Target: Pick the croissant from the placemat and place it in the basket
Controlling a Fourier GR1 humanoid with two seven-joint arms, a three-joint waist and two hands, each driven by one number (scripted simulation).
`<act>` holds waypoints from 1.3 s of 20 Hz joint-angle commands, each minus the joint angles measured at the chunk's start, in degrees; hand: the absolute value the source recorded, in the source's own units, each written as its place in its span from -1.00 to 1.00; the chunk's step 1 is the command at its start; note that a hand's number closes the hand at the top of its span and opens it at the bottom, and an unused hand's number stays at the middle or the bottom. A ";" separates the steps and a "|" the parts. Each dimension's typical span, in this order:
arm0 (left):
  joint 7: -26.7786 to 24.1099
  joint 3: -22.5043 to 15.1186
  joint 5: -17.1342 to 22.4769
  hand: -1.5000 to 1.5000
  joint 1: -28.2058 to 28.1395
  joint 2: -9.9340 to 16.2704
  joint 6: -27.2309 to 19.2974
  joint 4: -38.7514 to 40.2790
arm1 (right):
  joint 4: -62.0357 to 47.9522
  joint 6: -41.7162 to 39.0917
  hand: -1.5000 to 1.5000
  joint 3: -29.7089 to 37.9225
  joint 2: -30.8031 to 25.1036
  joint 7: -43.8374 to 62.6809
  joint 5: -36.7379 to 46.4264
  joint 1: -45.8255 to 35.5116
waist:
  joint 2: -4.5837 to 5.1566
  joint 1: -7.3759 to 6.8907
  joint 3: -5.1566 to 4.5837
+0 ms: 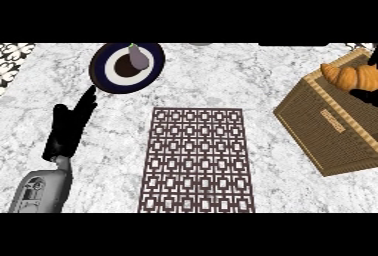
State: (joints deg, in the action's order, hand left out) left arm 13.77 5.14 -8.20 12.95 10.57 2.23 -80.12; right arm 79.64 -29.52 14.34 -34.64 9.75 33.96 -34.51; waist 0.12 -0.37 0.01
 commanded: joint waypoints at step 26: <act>-1.22 -0.32 -1.05 0.00 -1.34 -1.29 -0.60 0.07 | -30.18 5.06 -1.00 31.01 -17.25 -14.91 -18.07 4.20 | 0.04 0.33 0.08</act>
State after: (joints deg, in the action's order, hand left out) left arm 12.38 5.67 -8.63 12.75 10.15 2.26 -78.89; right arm 56.84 -19.44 41.01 -44.37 -0.21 18.56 -33.15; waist 0.19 -0.02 0.05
